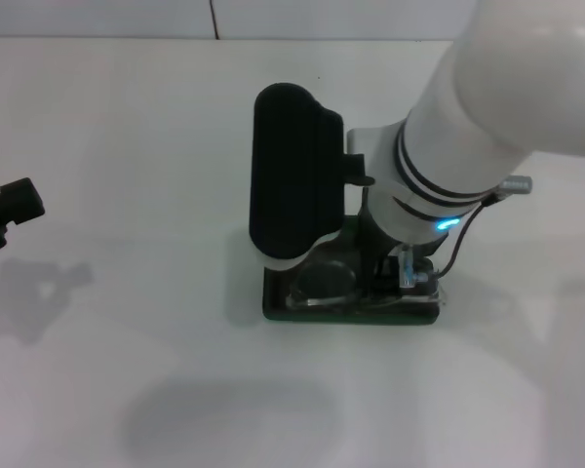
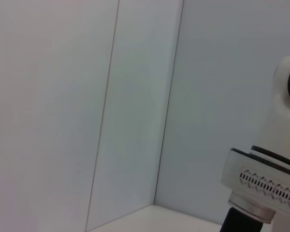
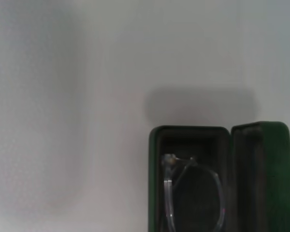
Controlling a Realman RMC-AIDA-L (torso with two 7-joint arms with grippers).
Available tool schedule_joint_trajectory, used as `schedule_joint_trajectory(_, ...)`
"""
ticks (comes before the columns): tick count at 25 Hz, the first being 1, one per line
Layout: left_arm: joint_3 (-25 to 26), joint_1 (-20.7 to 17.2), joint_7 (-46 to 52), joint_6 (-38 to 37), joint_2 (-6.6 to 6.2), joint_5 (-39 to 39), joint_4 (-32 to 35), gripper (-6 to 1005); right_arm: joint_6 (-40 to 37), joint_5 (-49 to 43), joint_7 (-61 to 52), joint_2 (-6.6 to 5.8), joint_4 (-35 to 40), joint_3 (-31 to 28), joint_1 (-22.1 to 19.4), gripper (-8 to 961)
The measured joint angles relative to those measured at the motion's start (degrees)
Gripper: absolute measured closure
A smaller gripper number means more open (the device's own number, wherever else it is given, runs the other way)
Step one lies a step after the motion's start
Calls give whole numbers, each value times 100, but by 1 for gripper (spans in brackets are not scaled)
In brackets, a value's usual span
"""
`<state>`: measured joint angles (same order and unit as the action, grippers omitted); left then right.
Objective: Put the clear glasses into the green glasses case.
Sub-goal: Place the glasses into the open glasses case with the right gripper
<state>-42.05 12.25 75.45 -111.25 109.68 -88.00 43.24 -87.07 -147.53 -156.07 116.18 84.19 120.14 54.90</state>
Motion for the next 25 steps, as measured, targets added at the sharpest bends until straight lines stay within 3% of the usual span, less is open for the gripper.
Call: schedule_joint_trajectory(25,66,91,90,-5,27,1,-42,956,-130,-271,61,1,-141,-81,-138,517)
